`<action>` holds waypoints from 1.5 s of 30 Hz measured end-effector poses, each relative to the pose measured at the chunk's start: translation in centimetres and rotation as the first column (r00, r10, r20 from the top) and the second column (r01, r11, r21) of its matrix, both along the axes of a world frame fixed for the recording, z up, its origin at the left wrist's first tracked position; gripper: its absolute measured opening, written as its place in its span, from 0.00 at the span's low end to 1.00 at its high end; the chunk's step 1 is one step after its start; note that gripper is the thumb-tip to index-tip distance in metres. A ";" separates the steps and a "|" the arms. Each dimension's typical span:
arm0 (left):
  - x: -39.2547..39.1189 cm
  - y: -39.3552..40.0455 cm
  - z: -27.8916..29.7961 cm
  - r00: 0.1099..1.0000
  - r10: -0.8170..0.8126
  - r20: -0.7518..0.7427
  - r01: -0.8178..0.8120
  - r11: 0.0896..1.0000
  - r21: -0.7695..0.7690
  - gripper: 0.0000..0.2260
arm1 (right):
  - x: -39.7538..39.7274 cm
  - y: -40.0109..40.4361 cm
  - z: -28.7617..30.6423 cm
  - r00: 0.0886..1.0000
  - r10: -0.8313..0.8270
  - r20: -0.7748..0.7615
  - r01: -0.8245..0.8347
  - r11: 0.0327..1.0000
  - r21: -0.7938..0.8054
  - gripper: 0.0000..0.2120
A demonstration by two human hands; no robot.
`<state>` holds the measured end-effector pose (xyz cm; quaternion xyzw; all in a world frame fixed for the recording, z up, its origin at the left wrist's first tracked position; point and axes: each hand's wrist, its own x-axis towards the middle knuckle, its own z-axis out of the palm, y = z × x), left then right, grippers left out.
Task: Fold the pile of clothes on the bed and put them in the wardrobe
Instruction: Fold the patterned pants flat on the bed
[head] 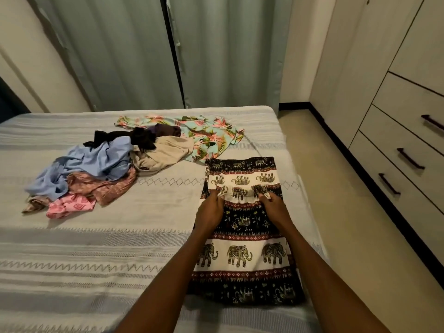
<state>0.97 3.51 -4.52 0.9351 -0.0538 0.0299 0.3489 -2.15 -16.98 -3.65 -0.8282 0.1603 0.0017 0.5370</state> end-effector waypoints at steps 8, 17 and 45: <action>18.8 -3.6 -3.2 0.997 0.032 0.072 -0.048 0.972 0.230 0.14 | 18.3 -2.8 -3.2 1.000 0.000 -0.003 -0.002 0.895 -0.447 0.21; 29.4 -4.3 -10.3 0.999 -0.004 0.054 -0.018 0.915 0.404 0.16 | 28.8 -4.3 -9.1 1.000 0.003 -0.012 -0.010 0.719 -0.694 0.15; -6.2 9.0 -8.1 0.928 -0.284 -0.241 0.372 0.687 0.624 0.30 | -10.7 -1.1 -10.4 0.935 0.318 -0.160 -0.308 0.495 -0.813 0.29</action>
